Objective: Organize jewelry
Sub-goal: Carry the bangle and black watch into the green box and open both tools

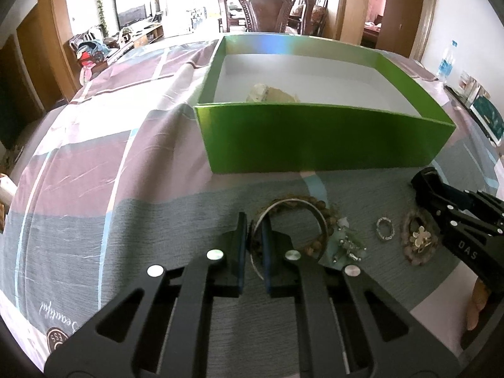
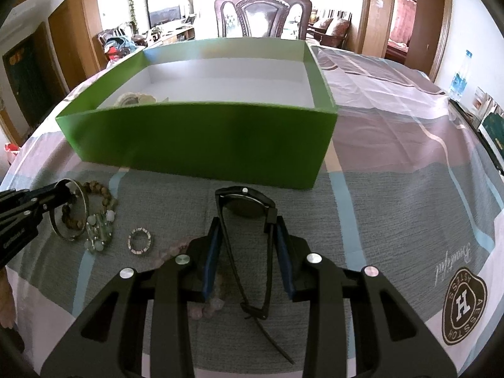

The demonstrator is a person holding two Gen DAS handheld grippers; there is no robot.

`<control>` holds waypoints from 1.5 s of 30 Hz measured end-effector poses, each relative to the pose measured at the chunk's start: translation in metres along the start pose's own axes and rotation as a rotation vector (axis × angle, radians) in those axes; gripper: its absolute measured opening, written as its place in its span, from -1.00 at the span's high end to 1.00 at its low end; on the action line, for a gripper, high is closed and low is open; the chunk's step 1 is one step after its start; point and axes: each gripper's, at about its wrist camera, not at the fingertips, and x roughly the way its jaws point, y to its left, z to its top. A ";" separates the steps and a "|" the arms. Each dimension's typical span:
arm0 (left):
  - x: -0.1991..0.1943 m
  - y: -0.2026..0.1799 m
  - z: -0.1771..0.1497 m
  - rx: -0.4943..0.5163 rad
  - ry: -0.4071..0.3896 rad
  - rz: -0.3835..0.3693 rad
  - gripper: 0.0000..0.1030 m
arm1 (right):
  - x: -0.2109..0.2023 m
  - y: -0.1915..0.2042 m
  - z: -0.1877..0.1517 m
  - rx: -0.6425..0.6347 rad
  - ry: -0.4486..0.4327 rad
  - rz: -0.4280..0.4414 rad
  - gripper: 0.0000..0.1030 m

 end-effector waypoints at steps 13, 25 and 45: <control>-0.012 0.012 0.004 -0.076 -0.053 -0.108 0.85 | -0.017 0.000 0.001 0.009 -0.056 0.015 0.34; -0.060 0.005 0.015 -0.046 -0.171 -0.100 0.85 | -0.043 0.003 0.006 0.005 -0.126 0.039 0.34; 0.005 -0.022 0.133 0.028 -0.074 -0.066 0.85 | 0.028 0.005 0.117 -0.039 -0.026 0.099 0.35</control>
